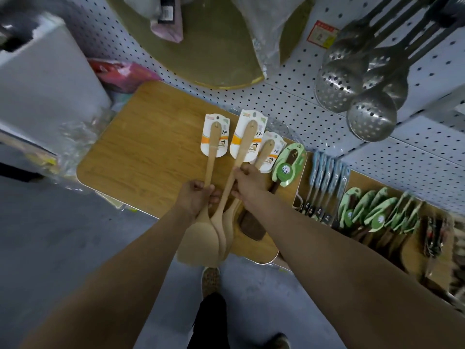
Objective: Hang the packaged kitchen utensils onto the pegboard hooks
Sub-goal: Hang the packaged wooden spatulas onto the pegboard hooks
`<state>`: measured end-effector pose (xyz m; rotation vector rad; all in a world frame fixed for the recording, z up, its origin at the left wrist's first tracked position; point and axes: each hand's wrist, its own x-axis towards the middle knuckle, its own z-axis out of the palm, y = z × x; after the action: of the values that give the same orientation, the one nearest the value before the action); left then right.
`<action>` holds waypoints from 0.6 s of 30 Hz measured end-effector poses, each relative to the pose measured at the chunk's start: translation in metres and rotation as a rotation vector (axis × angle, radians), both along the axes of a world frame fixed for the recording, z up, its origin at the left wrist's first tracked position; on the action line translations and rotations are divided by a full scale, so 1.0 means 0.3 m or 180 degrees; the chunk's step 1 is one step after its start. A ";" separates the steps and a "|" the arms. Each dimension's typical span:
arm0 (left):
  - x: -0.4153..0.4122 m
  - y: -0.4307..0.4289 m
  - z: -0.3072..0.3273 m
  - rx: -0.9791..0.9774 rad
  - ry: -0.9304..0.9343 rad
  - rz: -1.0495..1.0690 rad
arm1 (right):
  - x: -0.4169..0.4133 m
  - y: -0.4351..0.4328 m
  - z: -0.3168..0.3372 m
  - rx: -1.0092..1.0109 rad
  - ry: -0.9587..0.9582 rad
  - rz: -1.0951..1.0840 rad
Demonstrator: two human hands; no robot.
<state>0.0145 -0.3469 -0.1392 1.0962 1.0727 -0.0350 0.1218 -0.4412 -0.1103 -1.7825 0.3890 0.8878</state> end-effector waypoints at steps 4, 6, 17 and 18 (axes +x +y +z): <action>-0.052 -0.096 0.082 0.0047 -0.0113 0.0093 | -0.015 -0.131 0.080 0.0255 -0.0182 0.0038; -0.083 -0.181 0.127 0.0212 -0.0134 -0.0017 | -0.020 -0.239 0.125 0.0313 -0.0261 0.0002; -0.132 -1.118 0.438 0.0648 -0.0804 -0.0960 | -0.156 -1.309 0.463 0.0471 -0.0966 -0.0672; -0.119 -1.224 0.468 0.0662 -0.0848 -0.1054 | -0.167 -1.428 0.497 0.0497 -0.1019 -0.0809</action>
<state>-0.0214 -0.7140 0.0012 1.4155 0.6590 -0.0399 0.0717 -0.8694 0.0387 -1.6516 0.3194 0.4329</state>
